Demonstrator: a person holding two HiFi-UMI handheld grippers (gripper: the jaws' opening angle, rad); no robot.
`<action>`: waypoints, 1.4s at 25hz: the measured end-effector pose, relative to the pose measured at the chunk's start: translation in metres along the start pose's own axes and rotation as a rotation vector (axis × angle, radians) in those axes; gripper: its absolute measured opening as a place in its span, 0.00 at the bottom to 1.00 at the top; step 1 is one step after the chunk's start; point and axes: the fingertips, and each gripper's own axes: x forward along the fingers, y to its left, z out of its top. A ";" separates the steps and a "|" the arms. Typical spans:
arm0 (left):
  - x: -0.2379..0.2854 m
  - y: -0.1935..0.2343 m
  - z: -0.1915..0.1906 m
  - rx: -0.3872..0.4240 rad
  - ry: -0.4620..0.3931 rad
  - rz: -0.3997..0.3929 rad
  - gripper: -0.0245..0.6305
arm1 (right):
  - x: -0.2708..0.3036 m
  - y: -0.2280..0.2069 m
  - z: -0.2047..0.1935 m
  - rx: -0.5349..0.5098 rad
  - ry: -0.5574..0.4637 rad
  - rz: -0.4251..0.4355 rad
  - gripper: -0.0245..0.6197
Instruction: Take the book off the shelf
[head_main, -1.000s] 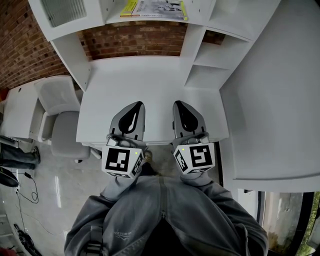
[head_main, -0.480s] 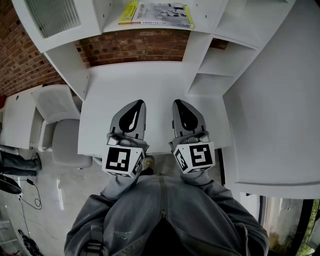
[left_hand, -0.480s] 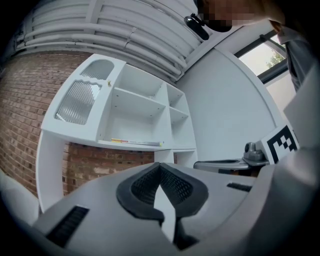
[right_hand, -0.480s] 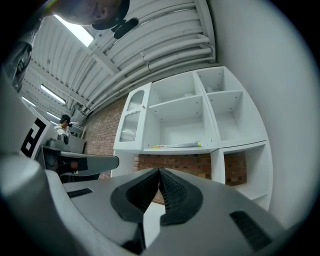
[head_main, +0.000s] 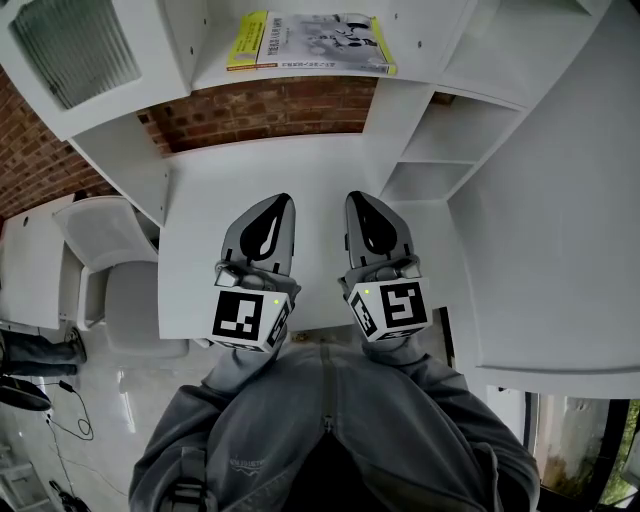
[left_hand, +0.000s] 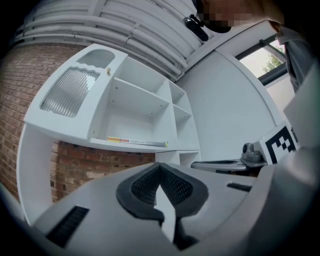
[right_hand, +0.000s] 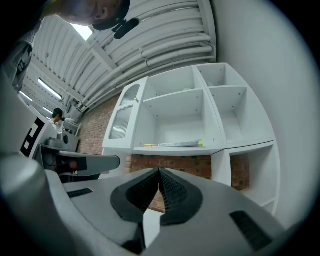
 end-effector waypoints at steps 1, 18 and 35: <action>0.004 0.003 0.000 0.000 -0.002 -0.006 0.05 | 0.005 -0.001 0.000 -0.004 -0.001 -0.004 0.08; 0.048 0.023 -0.006 -0.005 0.006 -0.104 0.05 | 0.039 -0.017 -0.009 -0.016 0.015 -0.082 0.08; 0.084 0.027 0.014 0.012 -0.042 -0.067 0.05 | 0.066 -0.043 0.012 -0.069 -0.018 -0.035 0.08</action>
